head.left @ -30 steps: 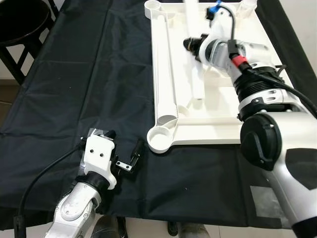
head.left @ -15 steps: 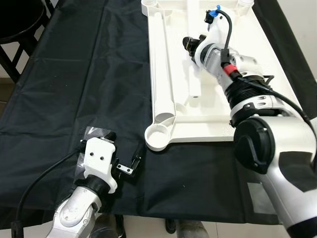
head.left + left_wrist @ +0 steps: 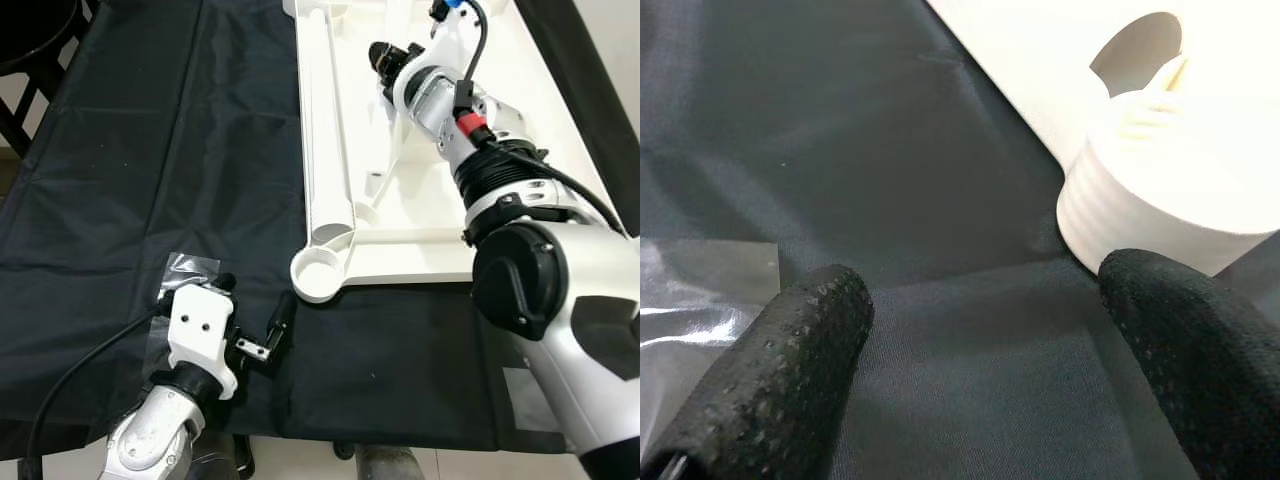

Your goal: Building children table

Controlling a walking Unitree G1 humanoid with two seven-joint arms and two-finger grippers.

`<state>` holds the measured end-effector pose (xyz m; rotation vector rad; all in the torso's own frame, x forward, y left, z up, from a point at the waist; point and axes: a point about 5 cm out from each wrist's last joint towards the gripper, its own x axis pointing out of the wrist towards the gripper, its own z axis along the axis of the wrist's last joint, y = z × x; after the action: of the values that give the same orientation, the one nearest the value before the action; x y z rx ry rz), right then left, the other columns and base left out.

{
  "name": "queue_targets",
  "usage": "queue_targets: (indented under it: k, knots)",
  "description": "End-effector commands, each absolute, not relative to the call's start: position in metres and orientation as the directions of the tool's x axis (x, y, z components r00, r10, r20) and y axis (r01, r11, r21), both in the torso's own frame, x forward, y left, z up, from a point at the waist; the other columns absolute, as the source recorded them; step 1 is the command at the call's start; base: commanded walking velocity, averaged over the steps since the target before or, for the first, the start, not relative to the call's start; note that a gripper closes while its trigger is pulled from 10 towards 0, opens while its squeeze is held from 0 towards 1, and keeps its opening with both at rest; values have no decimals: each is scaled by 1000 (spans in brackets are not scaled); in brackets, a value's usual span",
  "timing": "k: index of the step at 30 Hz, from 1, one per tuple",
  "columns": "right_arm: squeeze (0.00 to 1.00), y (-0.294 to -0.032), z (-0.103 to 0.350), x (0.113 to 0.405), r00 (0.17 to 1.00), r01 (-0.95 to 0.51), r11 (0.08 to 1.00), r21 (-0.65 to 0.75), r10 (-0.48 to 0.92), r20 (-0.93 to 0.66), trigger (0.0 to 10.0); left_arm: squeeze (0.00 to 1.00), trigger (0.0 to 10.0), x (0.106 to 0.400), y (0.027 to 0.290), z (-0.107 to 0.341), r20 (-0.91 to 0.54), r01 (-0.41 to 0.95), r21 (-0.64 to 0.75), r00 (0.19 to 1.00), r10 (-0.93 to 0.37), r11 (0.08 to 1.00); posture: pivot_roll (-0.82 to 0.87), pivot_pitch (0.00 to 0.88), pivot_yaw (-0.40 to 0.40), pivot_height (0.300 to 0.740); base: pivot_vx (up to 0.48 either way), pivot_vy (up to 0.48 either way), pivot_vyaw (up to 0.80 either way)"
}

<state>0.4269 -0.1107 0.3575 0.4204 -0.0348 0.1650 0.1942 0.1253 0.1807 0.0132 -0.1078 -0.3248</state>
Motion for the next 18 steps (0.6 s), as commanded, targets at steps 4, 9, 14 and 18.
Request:
queue_targets:
  k: [4,9,14,18]
  knots:
    - [0,-95,354,426,984,-179,945,275,168,62,10000,0,10000,185,124,179,72,315,18,946,-315,949,19,429,-77,740,0,0,0]
    - [933,-91,342,427,985,-172,970,173,174,5,10000,0,10000,182,123,180,69,312,10,948,-311,950,14,439,-80,740,0,0,0]
    - [1000,-91,338,427,985,-165,975,149,170,-26,10000,0,10000,182,123,181,67,310,8,948,-310,951,11,441,-83,740,0,0,0]
    - [1000,-93,333,428,988,-137,979,150,147,-56,10000,0,10000,183,123,181,67,309,5,949,-309,951,4,436,-85,740,0,0,0]
